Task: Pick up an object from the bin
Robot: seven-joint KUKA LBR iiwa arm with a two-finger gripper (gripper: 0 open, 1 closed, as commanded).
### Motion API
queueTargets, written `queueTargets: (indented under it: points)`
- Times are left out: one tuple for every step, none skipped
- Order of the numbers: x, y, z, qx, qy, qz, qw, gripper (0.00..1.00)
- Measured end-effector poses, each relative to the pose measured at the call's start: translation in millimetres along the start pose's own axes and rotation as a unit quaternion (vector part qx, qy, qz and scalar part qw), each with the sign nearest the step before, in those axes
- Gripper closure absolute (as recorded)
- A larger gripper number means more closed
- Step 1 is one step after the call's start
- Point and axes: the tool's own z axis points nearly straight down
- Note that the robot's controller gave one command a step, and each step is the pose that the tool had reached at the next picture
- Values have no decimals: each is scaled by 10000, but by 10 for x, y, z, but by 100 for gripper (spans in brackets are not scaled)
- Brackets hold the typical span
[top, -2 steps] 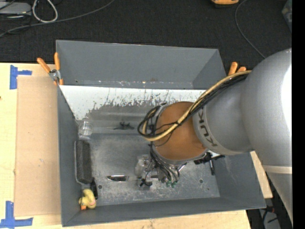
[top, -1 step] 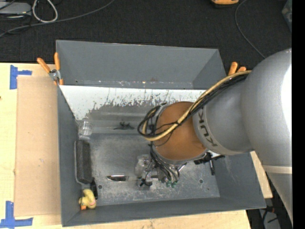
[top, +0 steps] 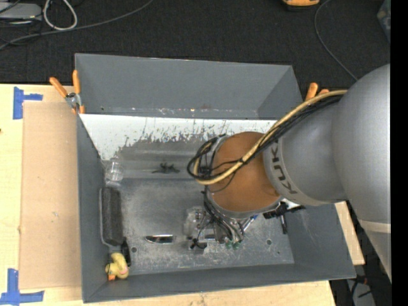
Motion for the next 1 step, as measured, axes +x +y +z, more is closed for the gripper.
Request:
queueTargets:
  points:
    - [-23, 5, -359, -9, -49, 1, 10000, 100]
